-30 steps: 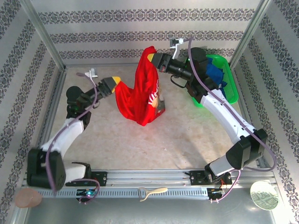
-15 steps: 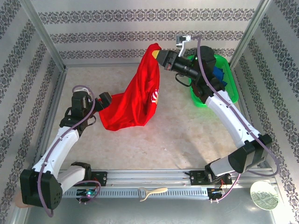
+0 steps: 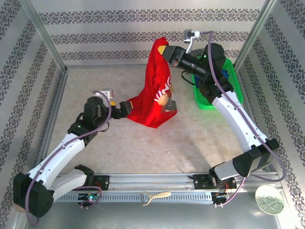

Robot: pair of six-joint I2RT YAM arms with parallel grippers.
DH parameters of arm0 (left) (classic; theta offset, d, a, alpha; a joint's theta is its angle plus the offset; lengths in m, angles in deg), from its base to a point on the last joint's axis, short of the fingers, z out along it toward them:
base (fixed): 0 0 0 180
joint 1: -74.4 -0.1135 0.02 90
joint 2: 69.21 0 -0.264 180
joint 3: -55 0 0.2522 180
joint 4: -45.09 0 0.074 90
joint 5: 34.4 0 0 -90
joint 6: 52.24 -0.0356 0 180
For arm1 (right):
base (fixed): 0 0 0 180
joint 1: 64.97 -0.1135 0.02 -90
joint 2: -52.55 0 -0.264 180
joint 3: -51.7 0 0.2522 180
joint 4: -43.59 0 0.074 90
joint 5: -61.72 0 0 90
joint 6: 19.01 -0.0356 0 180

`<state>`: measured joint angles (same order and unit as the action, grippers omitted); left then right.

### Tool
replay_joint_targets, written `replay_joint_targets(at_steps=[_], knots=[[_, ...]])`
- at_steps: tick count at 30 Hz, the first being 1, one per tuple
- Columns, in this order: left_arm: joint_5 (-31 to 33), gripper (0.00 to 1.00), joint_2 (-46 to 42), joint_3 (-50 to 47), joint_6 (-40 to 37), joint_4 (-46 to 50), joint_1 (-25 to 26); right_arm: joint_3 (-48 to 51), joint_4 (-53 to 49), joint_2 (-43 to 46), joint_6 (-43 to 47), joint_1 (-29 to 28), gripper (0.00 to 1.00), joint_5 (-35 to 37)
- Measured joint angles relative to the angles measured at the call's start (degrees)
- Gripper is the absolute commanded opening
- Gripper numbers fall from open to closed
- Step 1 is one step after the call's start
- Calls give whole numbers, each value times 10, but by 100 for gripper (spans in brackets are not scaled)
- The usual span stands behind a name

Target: Fold the inside-out t-shirt

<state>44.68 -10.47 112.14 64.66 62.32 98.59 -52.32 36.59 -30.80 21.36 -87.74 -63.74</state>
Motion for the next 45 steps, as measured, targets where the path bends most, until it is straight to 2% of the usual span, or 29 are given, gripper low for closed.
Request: replay_joint_targets(at_steps=[3,6,15,19,20,21,23,24,25,27,28,33,37,38,39,40,43,45], knots=[[12,100,53,3,-12,-27,46,0,-2,0,0,-2,0,0],[28,100,113,17,-23,-42,70,0,-2,0,0,-7,0,1],[97,98,221,80,-38,-82,76,0,-3,0,-2,-30,0,7],[111,92,267,111,-47,-97,76,0,-3,0,-5,-45,0,7],[115,88,282,120,-50,-100,76,0,-3,0,-7,-45,0,7],[116,78,298,130,-54,-102,76,0,-3,0,-9,-46,0,7],[113,49,328,148,-64,-106,75,2,-3,2,-13,-46,0,9],[106,31,347,161,-68,-107,71,7,-3,5,-14,-44,0,11],[95,17,363,173,-71,-108,68,16,-2,11,-15,-39,0,12],[52,2,379,186,-72,-111,49,38,-2,26,-18,-23,0,16],[19,0,379,186,-70,-113,32,54,-1,37,-22,-8,0,19],[-168,0,330,179,-43,-121,-75,156,14,78,-30,63,0,62],[-330,0,270,181,-8,-139,-127,217,18,37,-24,75,0,116],[-361,0,262,181,2,-148,-127,221,16,19,-21,72,9,128],[-400,0,255,181,19,-164,-127,223,11,-9,-15,69,33,140],[-436,0,251,181,40,-185,-126,223,8,-38,-8,67,47,148],[-511,0,256,179,119,-271,-126,221,-23,-100,20,57,62,167],[-540,0,265,173,179,-344,-129,233,-45,-104,41,49,66,182]])
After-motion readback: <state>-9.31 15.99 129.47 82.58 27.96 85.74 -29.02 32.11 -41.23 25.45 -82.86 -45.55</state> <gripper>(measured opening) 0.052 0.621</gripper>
